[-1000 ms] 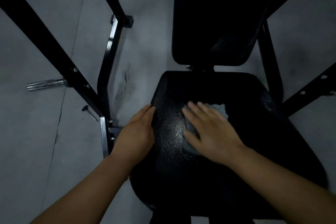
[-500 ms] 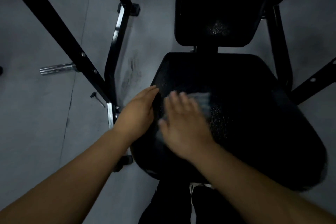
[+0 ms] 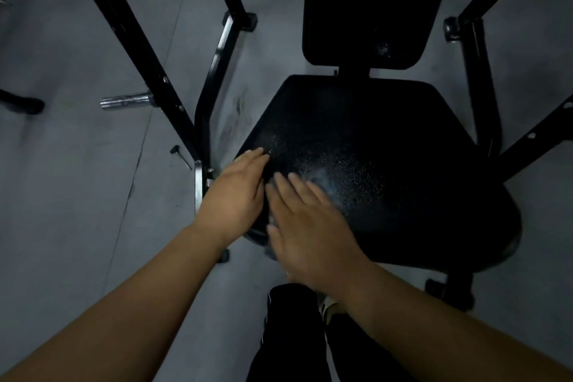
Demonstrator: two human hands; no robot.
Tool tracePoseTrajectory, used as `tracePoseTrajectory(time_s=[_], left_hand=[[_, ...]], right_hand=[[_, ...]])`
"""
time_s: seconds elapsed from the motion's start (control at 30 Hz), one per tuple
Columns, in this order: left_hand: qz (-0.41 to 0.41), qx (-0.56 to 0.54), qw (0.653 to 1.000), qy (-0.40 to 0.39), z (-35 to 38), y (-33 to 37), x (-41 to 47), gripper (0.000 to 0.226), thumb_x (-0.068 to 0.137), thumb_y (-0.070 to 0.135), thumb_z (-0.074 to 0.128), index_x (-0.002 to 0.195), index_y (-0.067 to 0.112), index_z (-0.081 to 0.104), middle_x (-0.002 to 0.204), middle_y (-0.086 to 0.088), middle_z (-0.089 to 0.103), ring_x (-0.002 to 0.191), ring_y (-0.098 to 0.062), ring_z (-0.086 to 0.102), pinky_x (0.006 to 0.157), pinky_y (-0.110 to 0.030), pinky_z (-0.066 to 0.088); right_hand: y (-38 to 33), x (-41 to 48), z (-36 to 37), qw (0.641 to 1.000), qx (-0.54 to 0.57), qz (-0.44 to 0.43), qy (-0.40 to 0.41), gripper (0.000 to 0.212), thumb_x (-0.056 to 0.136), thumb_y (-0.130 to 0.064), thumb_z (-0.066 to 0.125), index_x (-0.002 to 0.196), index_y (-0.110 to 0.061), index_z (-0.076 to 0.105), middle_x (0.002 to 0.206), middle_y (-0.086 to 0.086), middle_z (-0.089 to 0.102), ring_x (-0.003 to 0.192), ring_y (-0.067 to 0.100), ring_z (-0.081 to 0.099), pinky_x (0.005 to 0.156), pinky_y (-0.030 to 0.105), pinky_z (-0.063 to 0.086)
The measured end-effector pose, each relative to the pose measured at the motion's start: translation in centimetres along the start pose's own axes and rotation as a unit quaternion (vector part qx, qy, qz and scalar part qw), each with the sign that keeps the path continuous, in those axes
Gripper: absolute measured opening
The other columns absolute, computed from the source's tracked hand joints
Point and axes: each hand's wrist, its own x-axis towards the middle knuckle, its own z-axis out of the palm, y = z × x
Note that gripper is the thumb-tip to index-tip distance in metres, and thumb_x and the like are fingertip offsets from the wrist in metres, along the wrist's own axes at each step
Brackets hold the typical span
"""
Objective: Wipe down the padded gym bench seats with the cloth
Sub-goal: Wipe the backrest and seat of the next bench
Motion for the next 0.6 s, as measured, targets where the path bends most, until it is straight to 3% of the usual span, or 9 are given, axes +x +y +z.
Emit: tracePoseTrajectory(time_s=[0.07,0.17,0.27,0.4,0.47,0.53,0.6], left_hand=[[0.009,0.002,1.0,0.002,0.3,1.1,-0.9,0.046,0.101,0.013,0.046,0.147,0.01,0.046,0.155,-0.006,0.04,0.146,-0.021,0.032,0.117,-0.017,0.011],[0.031,0.032,0.999,0.001,1.5,3.5,-1.6,0.05,0.099,0.029,0.037,0.143,0.009,0.051,0.152,-0.008,0.045,0.143,-0.026,0.037,0.119,-0.036,0.021],[0.048,0.065,0.997,-0.004,3.0,5.8,-0.9,0.058,0.096,0.037,0.031,0.14,0.007,0.053,0.15,-0.011,0.048,0.141,-0.029,0.041,0.117,-0.046,0.029],[0.071,0.078,0.994,-0.026,3.9,7.5,-0.3,0.06,0.097,0.038,0.028,0.143,0.007,0.049,0.153,-0.012,0.044,0.143,-0.028,0.037,0.118,-0.047,0.029],[0.08,0.086,0.993,-0.031,4.0,7.8,-0.3,0.06,0.097,0.038,0.026,0.144,0.008,0.048,0.153,-0.012,0.042,0.144,-0.028,0.036,0.119,-0.047,0.029],[0.088,0.089,0.992,-0.037,4.1,8.2,-0.2,0.061,0.097,0.039,0.026,0.144,0.008,0.048,0.154,-0.011,0.042,0.144,-0.028,0.035,0.119,-0.047,0.028],[0.096,0.09,0.991,-0.038,4.3,8.6,0.0,0.06,0.096,0.038,0.026,0.144,0.009,0.048,0.154,-0.01,0.042,0.145,-0.027,0.035,0.119,-0.046,0.027]], right_hand=[[3.1,-3.7,-0.4,1.0,-0.014,0.002,-0.008,0.062,0.099,-0.043,0.027,0.153,-0.013,0.035,0.16,0.008,0.034,0.148,0.024,0.031,0.121,0.039,0.016],[9.2,-3.4,-1.2,0.993,-0.013,0.117,0.002,0.068,0.096,-0.045,0.013,0.154,-0.014,0.034,0.161,0.007,0.033,0.148,0.023,0.029,0.123,0.04,0.016],[8.9,-0.1,-1.1,0.981,-0.018,0.193,0.024,0.074,0.09,-0.044,0.012,0.152,-0.011,0.036,0.161,0.009,0.031,0.148,0.027,0.028,0.122,0.044,0.019],[7.5,-4.6,-1.1,0.996,0.002,0.089,0.003,0.069,0.096,-0.043,0.013,0.152,-0.011,0.037,0.163,0.007,0.026,0.149,0.025,0.026,0.122,0.043,0.023],[10.4,-6.7,-1.8,0.996,-0.009,0.088,0.003,0.065,0.096,-0.039,0.022,0.146,-0.007,0.048,0.156,0.012,0.041,0.143,0.03,0.039,0.115,0.05,0.034],[14.8,-6.4,-2.0,0.98,-0.042,0.192,0.024,0.068,0.091,-0.038,0.022,0.142,-0.003,0.051,0.149,0.016,0.049,0.138,0.036,0.044,0.111,0.053,0.037],[17.9,-3.7,-2.8,0.956,-0.028,0.291,0.025,0.082,0.085,-0.047,0.01,0.146,-0.004,0.044,0.151,0.018,0.044,0.139,0.037,0.039,0.112,0.049,0.034]])
